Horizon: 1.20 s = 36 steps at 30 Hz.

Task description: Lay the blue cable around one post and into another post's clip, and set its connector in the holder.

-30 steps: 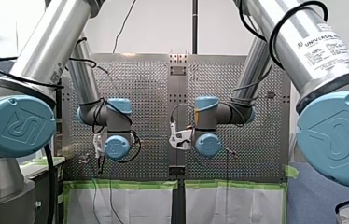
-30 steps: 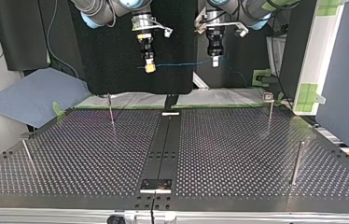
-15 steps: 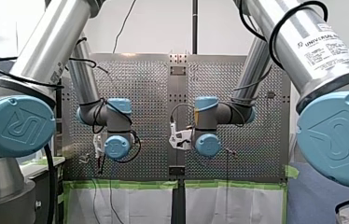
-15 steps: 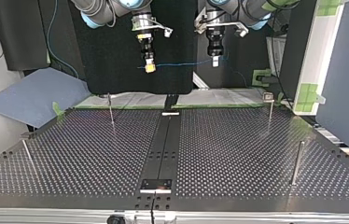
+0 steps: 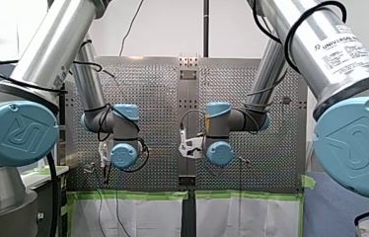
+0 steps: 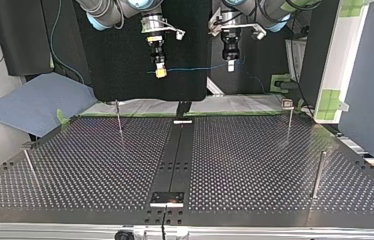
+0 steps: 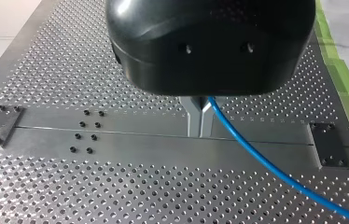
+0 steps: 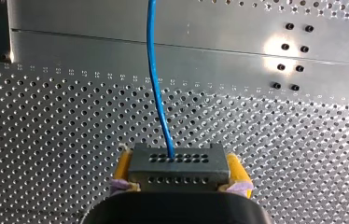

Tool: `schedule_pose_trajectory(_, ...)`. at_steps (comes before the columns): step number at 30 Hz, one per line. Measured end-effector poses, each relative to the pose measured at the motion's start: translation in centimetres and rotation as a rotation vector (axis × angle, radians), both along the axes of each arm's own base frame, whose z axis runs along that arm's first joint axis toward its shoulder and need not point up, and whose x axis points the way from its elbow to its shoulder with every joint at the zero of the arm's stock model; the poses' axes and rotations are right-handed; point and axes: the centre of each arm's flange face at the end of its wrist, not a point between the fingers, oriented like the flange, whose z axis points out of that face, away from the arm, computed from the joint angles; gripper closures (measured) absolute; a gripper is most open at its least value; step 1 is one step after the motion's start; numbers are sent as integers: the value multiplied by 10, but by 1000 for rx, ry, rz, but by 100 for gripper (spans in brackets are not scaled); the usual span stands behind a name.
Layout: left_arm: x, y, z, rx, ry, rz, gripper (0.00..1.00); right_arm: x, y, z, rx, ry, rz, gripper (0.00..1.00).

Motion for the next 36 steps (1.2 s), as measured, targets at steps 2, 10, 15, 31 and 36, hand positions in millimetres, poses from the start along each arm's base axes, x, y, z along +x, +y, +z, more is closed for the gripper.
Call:
schedule_pose_trajectory(2, 0, 0, 0, 0, 0, 0, 93, 0, 0, 0, 0, 0, 0, 100)
schedule_pose_trajectory(10, 0, 0, 0, 0, 0, 0, 93, 0, 0, 0, 0, 0, 0, 100)
schedule_pose_trajectory(15, 0, 0, 0, 0, 0, 0, 100, 0, 0, 0, 0, 0, 0, 100)
schedule_pose_trajectory(31, -26, -13, -8, 23, -10, -59, 100, 0, 0, 0, 0, 0, 0, 100)
schedule_pose_trajectory(36, -26, -14, -8, 23, -11, -62, 100, 0, 0, 0, 0, 0, 0, 100)
